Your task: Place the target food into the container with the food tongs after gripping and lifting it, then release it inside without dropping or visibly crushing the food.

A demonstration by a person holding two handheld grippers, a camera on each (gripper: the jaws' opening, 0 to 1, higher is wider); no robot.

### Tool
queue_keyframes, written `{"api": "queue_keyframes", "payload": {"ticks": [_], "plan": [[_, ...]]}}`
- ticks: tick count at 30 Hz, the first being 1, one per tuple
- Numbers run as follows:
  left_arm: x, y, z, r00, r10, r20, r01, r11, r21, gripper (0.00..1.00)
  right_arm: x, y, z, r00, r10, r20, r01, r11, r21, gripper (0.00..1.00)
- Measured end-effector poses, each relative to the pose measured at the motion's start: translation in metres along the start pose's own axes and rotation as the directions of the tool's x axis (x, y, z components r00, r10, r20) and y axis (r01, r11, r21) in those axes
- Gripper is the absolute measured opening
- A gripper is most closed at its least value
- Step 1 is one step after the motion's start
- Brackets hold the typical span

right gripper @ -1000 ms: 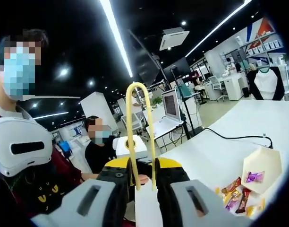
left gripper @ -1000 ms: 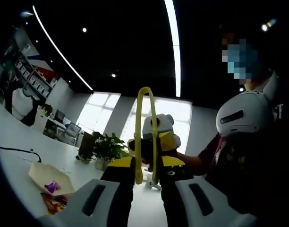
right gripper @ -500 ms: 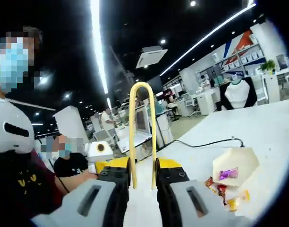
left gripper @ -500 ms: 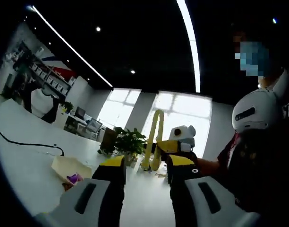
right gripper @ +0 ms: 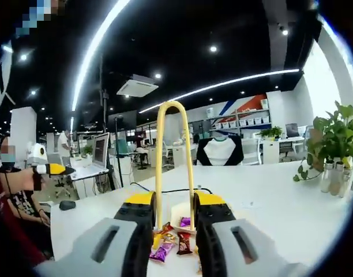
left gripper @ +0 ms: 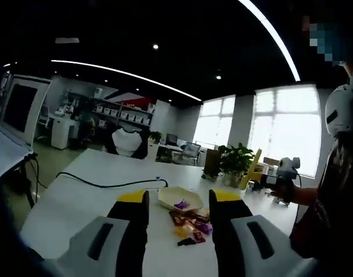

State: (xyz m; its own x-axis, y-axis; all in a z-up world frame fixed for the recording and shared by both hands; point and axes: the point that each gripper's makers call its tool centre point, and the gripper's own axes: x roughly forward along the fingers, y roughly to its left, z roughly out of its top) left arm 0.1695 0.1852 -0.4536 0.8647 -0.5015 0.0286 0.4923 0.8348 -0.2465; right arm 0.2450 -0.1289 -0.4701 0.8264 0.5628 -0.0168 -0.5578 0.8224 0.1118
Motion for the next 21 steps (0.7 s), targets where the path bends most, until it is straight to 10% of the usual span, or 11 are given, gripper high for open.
{"api": "queue_keyframes", "payload": {"ticks": [11, 21], "plan": [[-0.01, -0.001, -0.017, 0.994, 0.046, -0.104, -0.038, 0.996, 0.079, 0.44, 0.001, -0.056, -0.051, 0.982, -0.182, -0.038, 0.184, 0.981, 0.054, 0.23], [-0.019, 0.021, -0.013, 0.977, 0.169, -0.128, -0.151, 0.978, 0.145, 0.66, 0.014, -0.063, -0.075, 0.984, -0.168, -0.066, 0.168, 0.986, -0.014, 0.23]]}}
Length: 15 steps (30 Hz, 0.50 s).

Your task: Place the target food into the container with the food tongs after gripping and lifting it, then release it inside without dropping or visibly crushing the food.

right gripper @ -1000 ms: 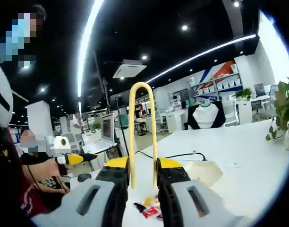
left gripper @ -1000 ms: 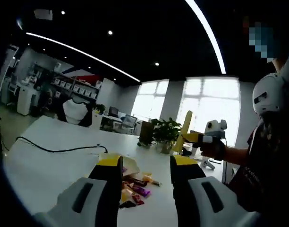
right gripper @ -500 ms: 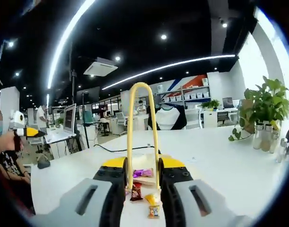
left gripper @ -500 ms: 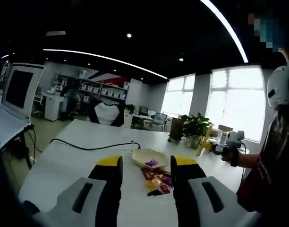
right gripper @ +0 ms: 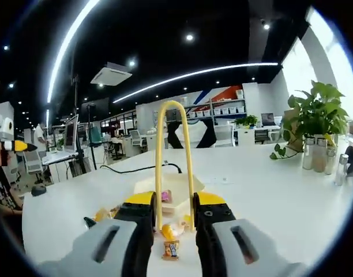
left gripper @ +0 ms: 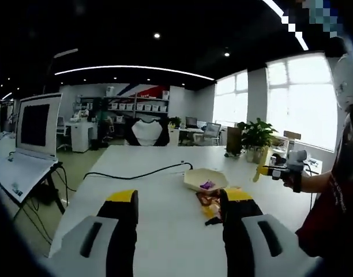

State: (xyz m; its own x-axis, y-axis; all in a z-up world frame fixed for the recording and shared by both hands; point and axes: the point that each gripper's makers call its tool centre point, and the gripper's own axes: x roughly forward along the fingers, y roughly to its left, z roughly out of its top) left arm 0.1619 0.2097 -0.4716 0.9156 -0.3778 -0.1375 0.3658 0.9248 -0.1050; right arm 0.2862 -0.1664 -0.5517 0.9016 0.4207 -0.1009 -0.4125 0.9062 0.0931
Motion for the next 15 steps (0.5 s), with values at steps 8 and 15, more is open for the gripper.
{"api": "queue_keyframes", "payload": {"ticks": [8, 15], "plan": [[-0.002, 0.011, -0.01, 0.997, 0.071, -0.041, -0.07, 0.997, 0.041, 0.93, 0.008, 0.0, -0.028, 0.998, 0.01, -0.055, -0.008, 0.999, 0.039, 0.23], [-0.001, 0.01, -0.009, 0.997, 0.061, -0.045, -0.059, 0.997, 0.052, 0.89, 0.017, 0.007, -0.052, 0.992, 0.043, -0.121, -0.042, 0.999, 0.004, 0.22]]}}
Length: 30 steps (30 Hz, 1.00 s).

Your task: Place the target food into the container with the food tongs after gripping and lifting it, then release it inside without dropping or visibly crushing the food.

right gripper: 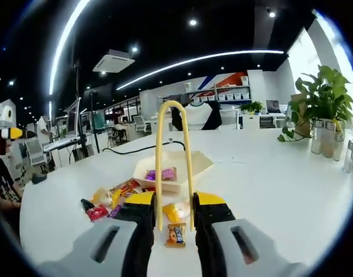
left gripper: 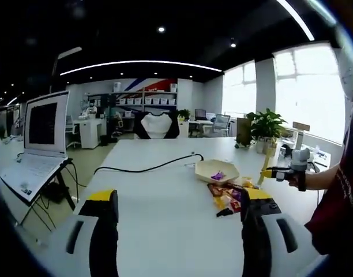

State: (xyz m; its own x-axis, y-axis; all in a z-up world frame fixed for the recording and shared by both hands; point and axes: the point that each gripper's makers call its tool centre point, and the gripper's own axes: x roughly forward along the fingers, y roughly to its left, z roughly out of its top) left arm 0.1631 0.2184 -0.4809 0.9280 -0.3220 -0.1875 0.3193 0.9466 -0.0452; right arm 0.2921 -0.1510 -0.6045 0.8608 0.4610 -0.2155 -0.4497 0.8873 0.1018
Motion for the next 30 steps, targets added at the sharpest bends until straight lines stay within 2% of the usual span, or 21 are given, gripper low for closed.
{"api": "queue_keyframes", "payload": {"ticks": [7, 11, 12, 14, 15, 19, 25, 30], "plan": [[0.002, -0.003, -0.001, 1.0, -0.008, -0.01, 0.008, 1.0, -0.004, 0.86, 0.008, -0.003, -0.013, 1.0, 0.001, -0.022, -0.002, 1.0, -0.014, 0.23], [0.003, -0.004, -0.001, 1.0, -0.013, -0.014, 0.013, 1.0, -0.003, 0.85, 0.008, -0.005, -0.026, 0.999, 0.005, -0.054, -0.007, 1.0, -0.031, 0.23], [0.003, -0.004, -0.001, 1.0, -0.012, -0.015, 0.012, 1.0, -0.001, 0.85, 0.005, -0.005, -0.024, 1.0, 0.006, -0.03, -0.008, 0.998, -0.061, 0.22], [0.004, -0.004, 0.0, 1.0, -0.012, -0.013, 0.012, 1.0, -0.002, 0.84, 0.003, -0.005, -0.027, 0.999, -0.001, -0.039, -0.001, 0.998, -0.066, 0.22], [0.005, -0.004, 0.001, 1.0, -0.015, -0.01, 0.014, 1.0, -0.007, 0.84, 0.002, -0.004, -0.027, 0.999, 0.001, -0.036, -0.004, 0.995, -0.099, 0.21], [0.007, -0.007, 0.001, 1.0, -0.023, -0.001, 0.023, 1.0, -0.021, 0.83, -0.002, -0.007, -0.025, 0.999, -0.019, -0.045, 0.015, 0.995, -0.094, 0.18], [0.009, -0.013, -0.002, 0.999, -0.042, -0.011, 0.041, 0.999, -0.014, 0.82, -0.003, -0.009, -0.022, 0.996, -0.02, -0.084, 0.016, 0.999, -0.045, 0.16], [0.008, -0.014, -0.003, 0.999, -0.042, -0.008, 0.041, 0.999, -0.021, 0.81, -0.005, -0.003, 0.0, 0.999, -0.002, -0.053, -0.001, 0.998, -0.061, 0.16]]}}
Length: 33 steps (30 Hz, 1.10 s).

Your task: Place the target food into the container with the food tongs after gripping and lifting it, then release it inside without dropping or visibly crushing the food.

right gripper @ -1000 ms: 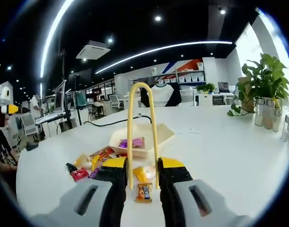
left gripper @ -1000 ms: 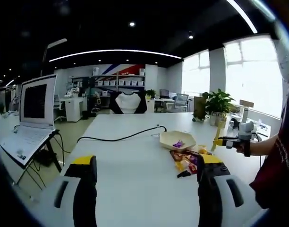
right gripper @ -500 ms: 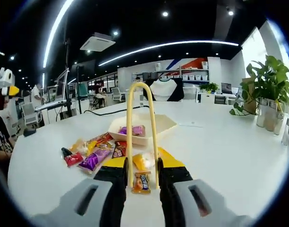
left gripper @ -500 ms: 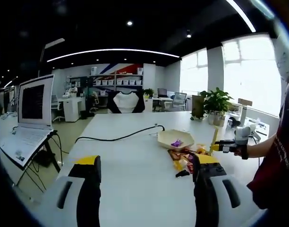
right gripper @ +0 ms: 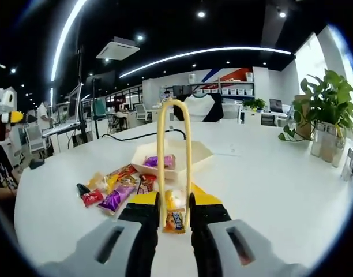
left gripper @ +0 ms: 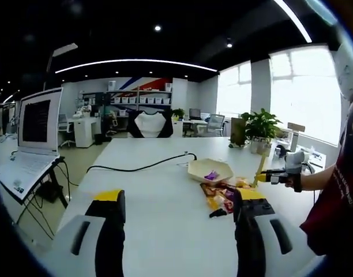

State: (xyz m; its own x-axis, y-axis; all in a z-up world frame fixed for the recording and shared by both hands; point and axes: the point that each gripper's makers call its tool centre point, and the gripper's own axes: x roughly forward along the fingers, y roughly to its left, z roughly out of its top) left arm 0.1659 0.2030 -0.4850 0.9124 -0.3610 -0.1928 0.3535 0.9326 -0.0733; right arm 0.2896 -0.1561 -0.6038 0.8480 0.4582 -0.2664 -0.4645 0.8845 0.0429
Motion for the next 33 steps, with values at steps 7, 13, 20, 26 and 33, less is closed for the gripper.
{"api": "queue_keyframes", "payload": {"ticks": [7, 13, 20, 26, 33], "plan": [[0.0, 0.0, -0.003, 1.0, -0.006, 0.008, 0.006, 1.0, -0.014, 0.79, 0.007, -0.002, 0.026, 1.0, 0.005, 0.01, -0.005, 1.0, -0.004, 0.14], [-0.001, 0.003, -0.007, 1.0, -0.006, 0.006, 0.006, 1.0, -0.021, 0.79, 0.012, 0.001, 0.054, 0.999, 0.021, 0.044, -0.021, 1.0, 0.014, 0.14], [-0.006, 0.012, -0.011, 1.0, 0.012, 0.005, -0.012, 0.999, -0.034, 0.78, 0.049, -0.006, 0.092, 0.996, 0.029, 0.087, -0.031, 0.999, 0.024, 0.14], [-0.011, 0.018, -0.013, 1.0, 0.029, -0.003, -0.029, 0.999, -0.028, 0.78, 0.076, -0.001, 0.109, 0.994, 0.036, 0.106, -0.039, 0.999, 0.023, 0.14], [-0.014, 0.019, -0.009, 0.999, 0.035, -0.009, -0.035, 0.999, 0.004, 0.77, 0.1, 0.011, 0.122, 0.992, 0.069, 0.107, -0.067, 0.997, -0.027, 0.14]]}}
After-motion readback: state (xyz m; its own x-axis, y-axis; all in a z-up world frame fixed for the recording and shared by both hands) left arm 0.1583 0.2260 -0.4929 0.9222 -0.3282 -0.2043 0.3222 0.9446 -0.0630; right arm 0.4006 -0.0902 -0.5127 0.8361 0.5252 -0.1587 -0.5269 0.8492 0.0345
